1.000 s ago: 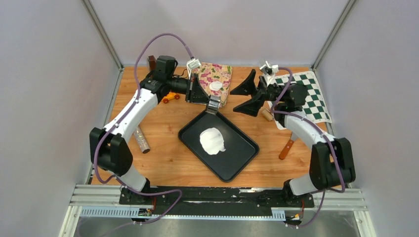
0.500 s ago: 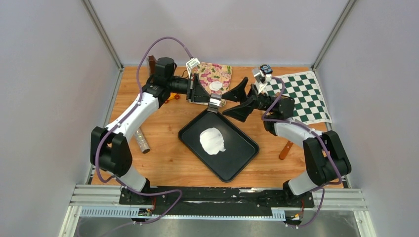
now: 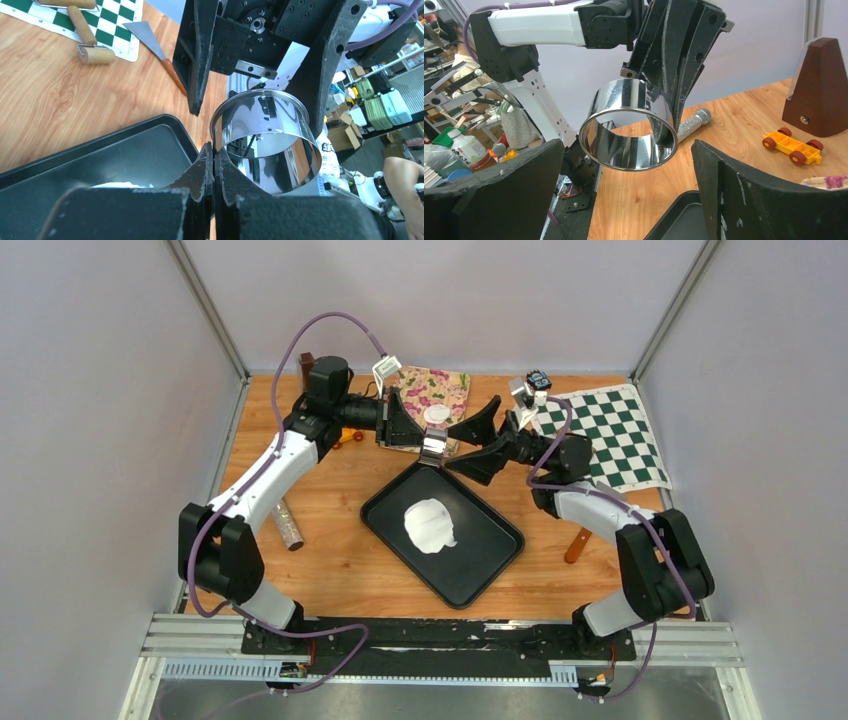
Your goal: Roll out the dumpling wrappers from the dough
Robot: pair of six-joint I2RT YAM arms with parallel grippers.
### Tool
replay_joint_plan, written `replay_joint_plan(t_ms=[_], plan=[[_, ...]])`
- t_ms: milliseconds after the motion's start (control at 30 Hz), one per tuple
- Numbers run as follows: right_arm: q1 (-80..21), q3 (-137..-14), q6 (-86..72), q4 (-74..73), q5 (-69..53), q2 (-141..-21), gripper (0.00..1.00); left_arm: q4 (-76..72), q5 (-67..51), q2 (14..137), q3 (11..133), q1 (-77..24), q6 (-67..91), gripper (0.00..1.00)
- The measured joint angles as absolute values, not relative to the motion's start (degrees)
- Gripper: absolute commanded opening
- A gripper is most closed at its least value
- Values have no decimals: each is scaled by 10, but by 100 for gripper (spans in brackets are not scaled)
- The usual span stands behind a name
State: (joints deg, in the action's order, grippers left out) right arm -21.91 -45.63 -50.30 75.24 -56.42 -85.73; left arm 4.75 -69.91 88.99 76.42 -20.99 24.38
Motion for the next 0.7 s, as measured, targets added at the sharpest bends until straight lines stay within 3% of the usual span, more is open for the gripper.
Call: replay_joint_plan(t_ms=[267,700], plan=[[-236,-456,-524,781,-566,-884,99,44,-694,888,761,-210,244,0],[-242,-467,-542,792,-568,-900,82,44,-685,887,757,-210,244,0]])
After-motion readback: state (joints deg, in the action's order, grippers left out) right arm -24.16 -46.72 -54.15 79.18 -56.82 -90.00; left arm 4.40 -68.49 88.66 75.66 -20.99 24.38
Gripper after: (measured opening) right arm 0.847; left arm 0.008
